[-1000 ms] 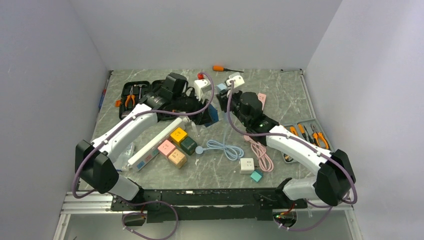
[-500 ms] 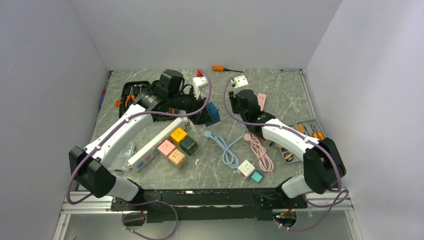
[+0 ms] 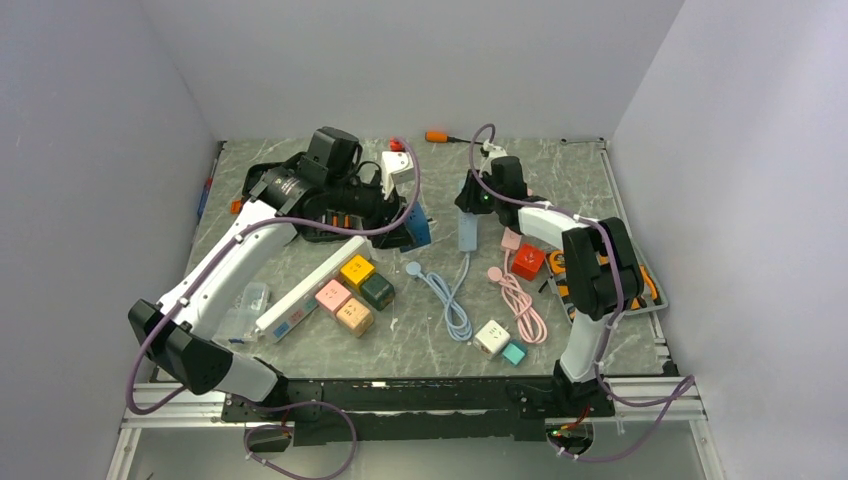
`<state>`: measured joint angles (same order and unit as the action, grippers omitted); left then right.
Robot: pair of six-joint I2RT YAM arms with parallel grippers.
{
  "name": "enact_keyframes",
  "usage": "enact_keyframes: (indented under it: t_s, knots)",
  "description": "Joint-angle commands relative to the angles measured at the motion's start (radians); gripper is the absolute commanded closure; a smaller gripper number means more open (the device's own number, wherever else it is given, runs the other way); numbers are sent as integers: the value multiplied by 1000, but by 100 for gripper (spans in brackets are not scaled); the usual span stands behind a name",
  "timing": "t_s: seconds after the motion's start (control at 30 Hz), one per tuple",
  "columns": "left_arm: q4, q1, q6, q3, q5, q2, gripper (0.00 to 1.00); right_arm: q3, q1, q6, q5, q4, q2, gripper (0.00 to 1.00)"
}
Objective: Pull the plug off the socket
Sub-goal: Place the socket at the center of the board.
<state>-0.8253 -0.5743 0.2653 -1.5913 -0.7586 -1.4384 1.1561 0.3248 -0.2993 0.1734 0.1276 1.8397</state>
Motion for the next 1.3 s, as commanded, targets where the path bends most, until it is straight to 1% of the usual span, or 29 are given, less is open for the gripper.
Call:
enact_keyframes:
  t_s: [0.0,0.03,0.1,0.13,0.17,0.2,0.23,0.27,0.37,0.43,0.5,0.6,0.7,0.73,0.83,0.87,0.93,0.97,1.03,1.1,1.17,1.27]
  knots:
    - [26,21,9,17,15,6,100,68,-16,-80,115,45,34,73]
    - [55,21,-1,33,15,15,100,84,-17,-69,101,20,43,69]
    - [89,22,-18,45,13,18,100,102,-20,-56,67,-11,52,65]
    - [98,22,-22,43,7,13,100,115,-21,-47,46,-39,53,56]
    - [103,24,-27,38,7,7,100,122,-22,-43,36,-52,52,45]
    - [106,26,-30,29,0,-2,100,122,-25,-40,37,-57,49,32]
    - [107,29,-30,25,-14,-8,100,118,-24,-38,36,-58,41,23]
    - [107,32,-21,20,-35,-12,100,112,-25,-34,37,-57,26,18]
    - [76,34,28,6,-117,-25,100,83,-25,-17,39,-49,-52,8]
    - [24,33,70,-19,-168,-39,100,58,-26,-4,38,-48,-124,4]
    - [-43,33,123,-43,-207,-54,100,20,-25,10,66,-38,-214,2]
    - [-139,34,218,-58,-243,-59,100,-42,-28,38,193,-19,-363,1]
    - [-206,33,305,-51,-271,-47,100,-91,-26,78,394,-39,-508,0]
    - [-227,34,328,-49,-282,-41,100,-110,-26,88,497,-42,-555,0]
    - [-311,33,414,-61,-340,-28,100,-159,-17,97,732,-35,-693,0]
    - [-345,34,451,-65,-355,-25,100,-162,4,106,776,-40,-724,0]
    - [-363,32,468,-67,-362,-17,100,-140,75,169,774,-110,-769,0]
    - [-364,32,471,-66,-358,-13,100,-114,132,216,743,-182,-775,0]
    - [-370,32,484,-63,-349,-4,100,-46,239,316,660,-312,-755,0]
    - [-371,32,485,-60,-340,5,100,13,307,372,604,-414,-709,0]
    - [-361,33,476,-47,-336,20,100,26,340,386,586,-436,-680,0]
    - [-331,31,456,-20,-331,44,100,10,369,390,572,-412,-677,0]
